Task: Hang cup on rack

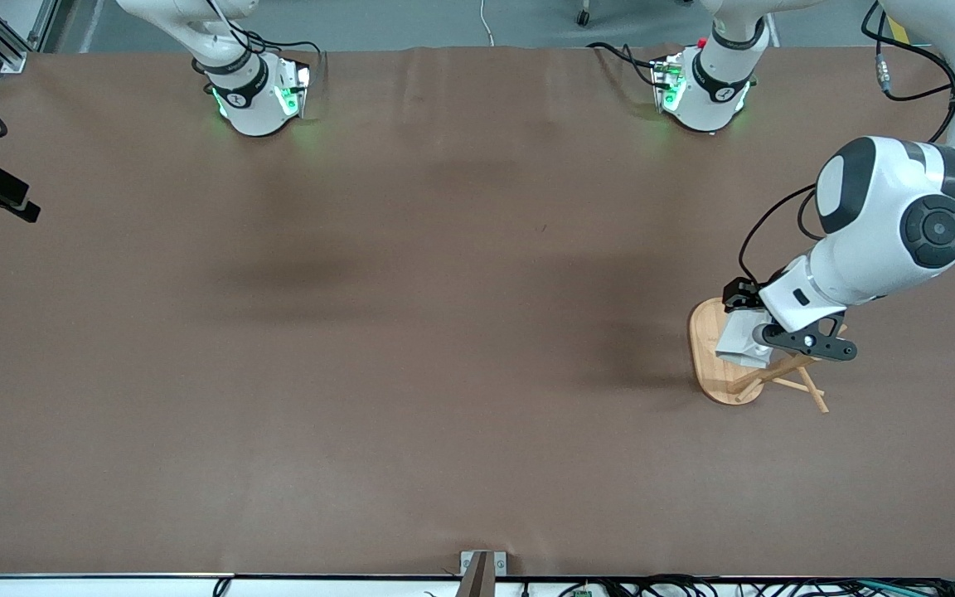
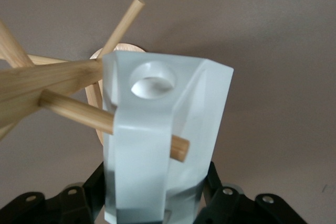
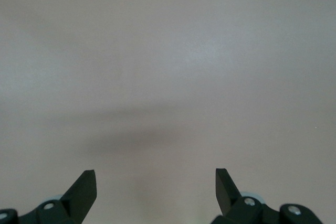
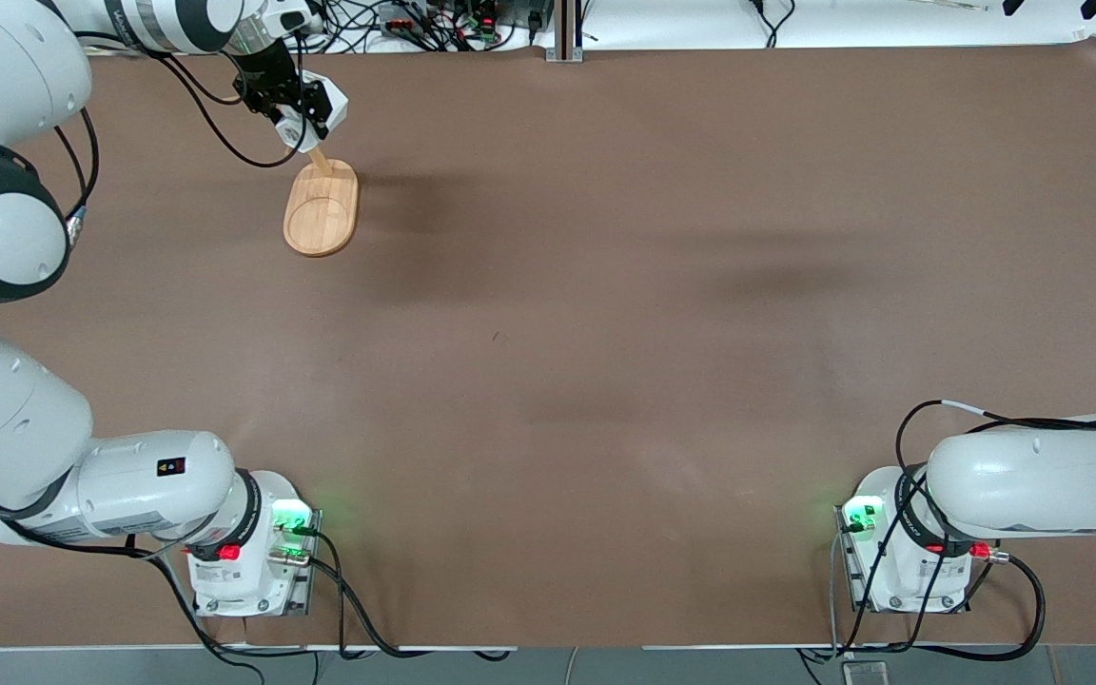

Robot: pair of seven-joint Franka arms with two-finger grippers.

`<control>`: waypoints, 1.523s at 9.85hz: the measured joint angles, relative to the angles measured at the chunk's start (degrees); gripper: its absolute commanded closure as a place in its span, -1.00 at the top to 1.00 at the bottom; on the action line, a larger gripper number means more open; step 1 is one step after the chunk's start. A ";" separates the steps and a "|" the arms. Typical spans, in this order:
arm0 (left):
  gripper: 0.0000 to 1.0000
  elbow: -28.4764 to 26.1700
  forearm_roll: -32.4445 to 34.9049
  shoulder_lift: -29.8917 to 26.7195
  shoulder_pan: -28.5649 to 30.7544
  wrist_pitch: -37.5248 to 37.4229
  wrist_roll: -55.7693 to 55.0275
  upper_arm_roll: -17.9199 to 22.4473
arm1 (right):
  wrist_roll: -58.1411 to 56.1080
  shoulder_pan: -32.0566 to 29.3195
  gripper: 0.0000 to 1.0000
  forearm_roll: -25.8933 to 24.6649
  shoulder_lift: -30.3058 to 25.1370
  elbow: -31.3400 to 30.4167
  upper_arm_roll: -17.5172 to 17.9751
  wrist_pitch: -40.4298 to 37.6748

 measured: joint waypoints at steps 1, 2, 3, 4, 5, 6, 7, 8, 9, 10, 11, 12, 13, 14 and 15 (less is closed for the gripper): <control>-0.60 0.00 0.00 0.30 0.01 0.29 0.44 0.25 | 0.00 0.04 1.00 0.00 0.00 -0.04 0.10 0.01; -0.56 0.00 0.00 0.52 0.03 0.50 0.72 0.45 | 0.00 0.11 1.00 0.00 0.00 -0.06 0.19 0.01; -0.11 0.00 0.00 0.59 0.03 0.59 1.07 0.73 | 0.01 0.31 1.00 0.00 0.00 -0.07 0.29 0.01; 0.81 0.00 0.00 0.59 0.03 0.64 1.26 0.92 | 0.02 0.53 1.00 0.00 0.00 -0.10 0.41 0.02; 1.00 0.01 0.00 0.59 0.04 0.74 1.34 0.99 | 0.02 0.65 1.00 0.00 0.00 -0.11 0.50 0.03; 1.00 0.13 0.00 0.59 0.04 0.87 1.36 1.03 | 0.02 0.73 1.00 0.00 0.00 -0.11 0.52 0.04; 1.00 0.44 0.00 0.57 0.04 1.04 1.36 1.03 | 0.02 0.79 1.00 0.00 0.00 -0.11 0.53 0.05; 1.00 0.92 0.00 0.52 0.04 1.10 1.36 1.05 | 0.02 0.84 1.00 0.00 0.00 -0.11 0.53 0.05; 1.00 1.51 0.00 0.30 0.06 1.11 1.36 1.16 | 0.02 0.87 1.00 0.00 0.00 -0.11 0.53 0.06; 1.00 2.35 0.00 -0.23 0.08 1.10 1.36 1.48 | 0.02 0.87 1.00 0.00 0.00 -0.12 0.53 0.07; 1.00 2.95 0.00 -1.46 0.08 0.91 1.36 1.86 | 0.02 0.87 1.00 0.00 0.00 -0.13 0.53 0.07; 1.00 3.34 -0.01 -3.36 -0.03 -0.12 1.36 2.44 | 0.02 0.88 1.00 0.00 0.00 -0.15 0.53 0.07; 1.00 3.53 -0.72 -5.75 -0.09 -1.96 1.36 3.26 | 0.02 0.88 1.00 0.00 0.00 -0.17 0.53 0.08; 1.00 3.65 -1.79 -8.24 -0.25 -3.98 1.35 3.92 | 0.02 0.88 1.00 0.00 0.00 -0.18 0.52 0.08; 1.00 3.71 -2.56 -10.91 -0.67 -6.24 1.31 4.80 | 0.02 0.88 1.00 0.00 0.00 -0.19 0.52 0.09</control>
